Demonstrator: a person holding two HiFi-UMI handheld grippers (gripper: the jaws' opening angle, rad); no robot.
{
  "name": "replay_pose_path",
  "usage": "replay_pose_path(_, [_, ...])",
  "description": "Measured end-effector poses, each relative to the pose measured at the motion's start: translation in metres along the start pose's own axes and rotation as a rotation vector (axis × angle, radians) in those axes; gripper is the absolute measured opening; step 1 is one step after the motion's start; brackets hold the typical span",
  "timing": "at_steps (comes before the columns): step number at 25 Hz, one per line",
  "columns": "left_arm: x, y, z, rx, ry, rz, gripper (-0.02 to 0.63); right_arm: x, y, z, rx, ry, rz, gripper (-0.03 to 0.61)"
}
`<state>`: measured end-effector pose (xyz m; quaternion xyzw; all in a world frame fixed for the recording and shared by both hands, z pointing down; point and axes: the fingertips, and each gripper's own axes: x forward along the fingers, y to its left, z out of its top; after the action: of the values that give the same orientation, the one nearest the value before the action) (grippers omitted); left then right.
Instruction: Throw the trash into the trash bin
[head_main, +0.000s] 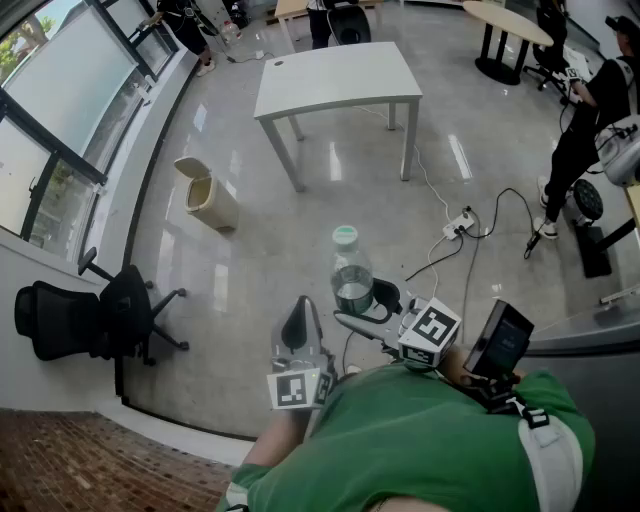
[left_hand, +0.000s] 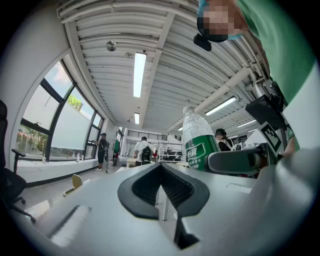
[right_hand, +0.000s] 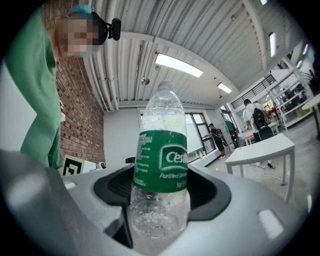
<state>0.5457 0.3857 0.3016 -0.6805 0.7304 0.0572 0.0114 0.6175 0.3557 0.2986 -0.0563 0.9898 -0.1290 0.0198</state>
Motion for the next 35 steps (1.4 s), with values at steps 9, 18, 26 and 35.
replay_pose_path(9, [-0.004, -0.001, 0.0, 0.011, 0.001, 0.004, 0.008, -0.005, 0.0, -0.004, 0.019, 0.001, -0.026, 0.314])
replay_pose_path(18, [0.0, -0.005, -0.004, 0.019, 0.013, 0.0, 0.008, -0.01, -0.006, -0.008, 0.021, -0.02, -0.018, 0.314])
replay_pose_path(26, [0.01, -0.016, -0.008, 0.027, 0.03, 0.001, 0.008, -0.019, -0.018, -0.007, 0.012, -0.035, -0.001, 0.314])
replay_pose_path(35, [0.03, -0.042, -0.01, 0.049, 0.038, 0.01, 0.008, -0.044, -0.044, 0.0, 0.005, -0.053, -0.011, 0.314])
